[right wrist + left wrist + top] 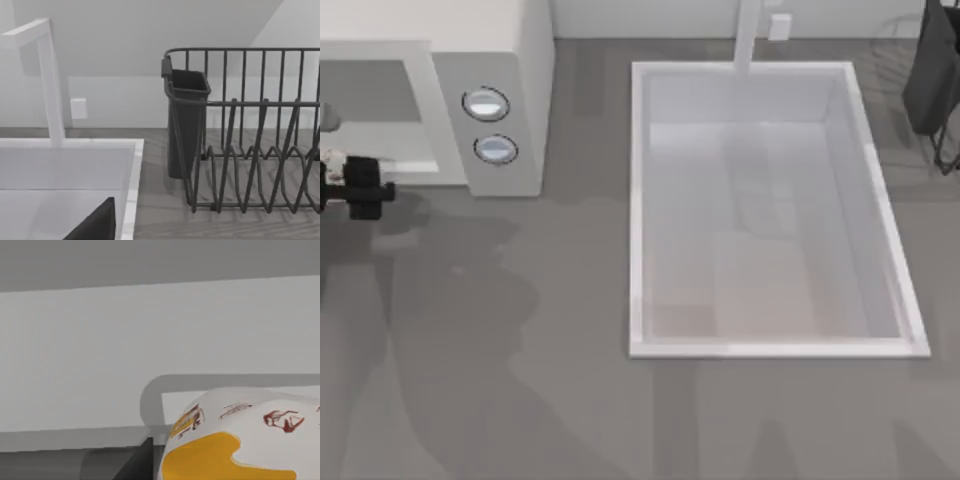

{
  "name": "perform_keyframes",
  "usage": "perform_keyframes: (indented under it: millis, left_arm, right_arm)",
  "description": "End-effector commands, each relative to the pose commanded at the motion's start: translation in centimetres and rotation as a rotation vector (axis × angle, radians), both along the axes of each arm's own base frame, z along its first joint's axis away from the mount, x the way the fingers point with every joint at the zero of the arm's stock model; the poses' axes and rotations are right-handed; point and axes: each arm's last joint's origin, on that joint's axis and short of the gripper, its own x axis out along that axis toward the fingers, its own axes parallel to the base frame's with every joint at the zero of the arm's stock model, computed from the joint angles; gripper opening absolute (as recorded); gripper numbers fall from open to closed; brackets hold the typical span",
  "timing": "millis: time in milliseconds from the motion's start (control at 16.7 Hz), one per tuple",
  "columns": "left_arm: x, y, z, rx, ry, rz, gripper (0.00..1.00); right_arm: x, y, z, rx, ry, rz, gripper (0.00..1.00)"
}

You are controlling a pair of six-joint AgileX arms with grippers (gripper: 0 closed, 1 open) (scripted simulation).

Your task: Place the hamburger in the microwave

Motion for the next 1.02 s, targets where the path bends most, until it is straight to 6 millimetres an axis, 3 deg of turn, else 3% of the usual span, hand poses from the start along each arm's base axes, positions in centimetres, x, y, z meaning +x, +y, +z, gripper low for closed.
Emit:
perform_keyframes:
  millis: [420, 840, 1020]
  left_arm:
    - [0.5, 0.4, -1.7, -0.046, -0.237, 0.019, 0.00]
    - [0.7, 0.2, -1.5, -0.046, -0.258, 0.014, 0.00]
    - [2.1, 0.3, -1.9, -0.047, -0.251, 0.017, 0.00]
  right_arm:
    - [0.0, 0.0, 0.0, 0.000, 0.000, 0.000, 1.00]
    - [0.0, 0.0, 0.0, 0.000, 0.000, 0.000, 1.00]
    - [0.0, 0.0, 0.0, 0.000, 0.000, 0.000, 1.00]
